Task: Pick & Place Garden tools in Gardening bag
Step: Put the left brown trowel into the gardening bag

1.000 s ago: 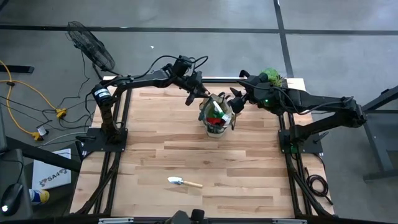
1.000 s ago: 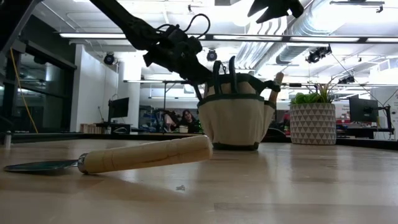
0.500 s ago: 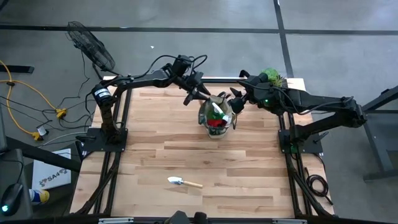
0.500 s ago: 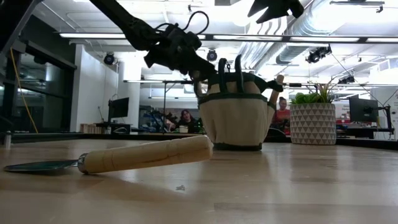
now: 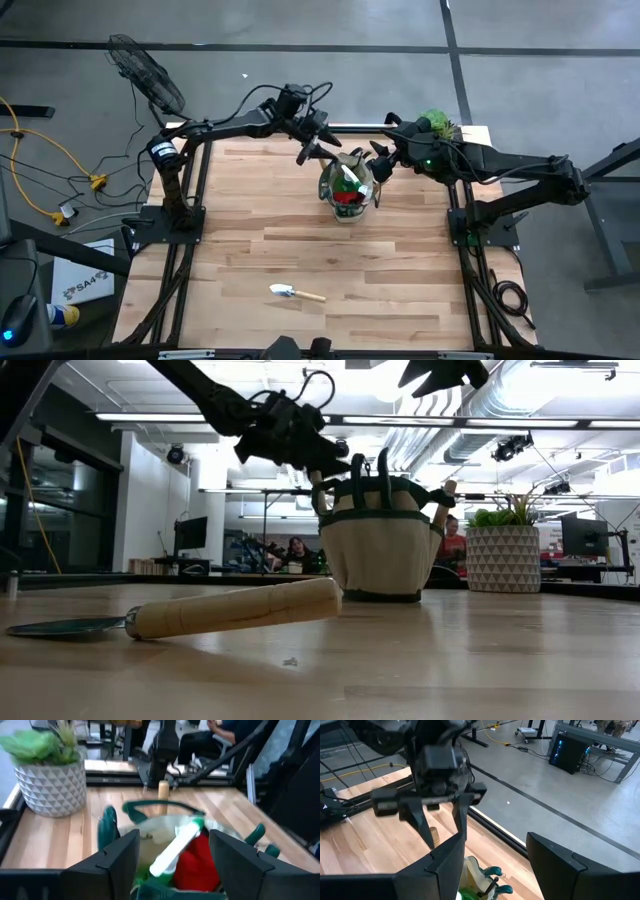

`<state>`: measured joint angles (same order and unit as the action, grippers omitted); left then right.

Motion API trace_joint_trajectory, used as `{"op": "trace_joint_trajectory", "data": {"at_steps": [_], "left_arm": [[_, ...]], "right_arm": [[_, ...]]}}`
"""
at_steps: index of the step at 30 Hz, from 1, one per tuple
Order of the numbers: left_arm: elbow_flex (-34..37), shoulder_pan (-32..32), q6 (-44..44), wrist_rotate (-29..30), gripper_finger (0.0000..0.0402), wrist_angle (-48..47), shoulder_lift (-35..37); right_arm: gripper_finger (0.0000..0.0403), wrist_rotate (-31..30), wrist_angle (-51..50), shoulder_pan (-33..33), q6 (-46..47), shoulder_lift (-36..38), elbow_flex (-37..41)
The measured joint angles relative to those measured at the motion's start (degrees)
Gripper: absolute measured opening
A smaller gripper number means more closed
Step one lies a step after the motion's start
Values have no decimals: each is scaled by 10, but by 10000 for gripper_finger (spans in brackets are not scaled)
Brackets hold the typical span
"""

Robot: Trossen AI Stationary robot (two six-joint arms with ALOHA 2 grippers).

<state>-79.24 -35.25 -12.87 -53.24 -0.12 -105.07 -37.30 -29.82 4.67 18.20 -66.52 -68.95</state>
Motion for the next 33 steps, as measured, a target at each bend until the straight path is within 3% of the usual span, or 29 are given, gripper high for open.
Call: {"op": "trace_joint_trajectory", "data": {"at_steps": [7,15,22,31,33], "left_arm": [[-13,-39,37,-2,179,-21,25],[-14,-95,-27,-2,17,-171,46],[20,-93,-81,41,2,-251,47],[73,-45,-109,52,1,-228,47],[77,-24,-104,82,1,-205,47]], "right_arm": [[205,0,-2,0,0,0,0],[205,0,-24,0,11,0,0],[205,0,-42,0,17,0,0],[205,0,-43,0,28,0,0],[205,0,-43,0,28,0,0]]}}
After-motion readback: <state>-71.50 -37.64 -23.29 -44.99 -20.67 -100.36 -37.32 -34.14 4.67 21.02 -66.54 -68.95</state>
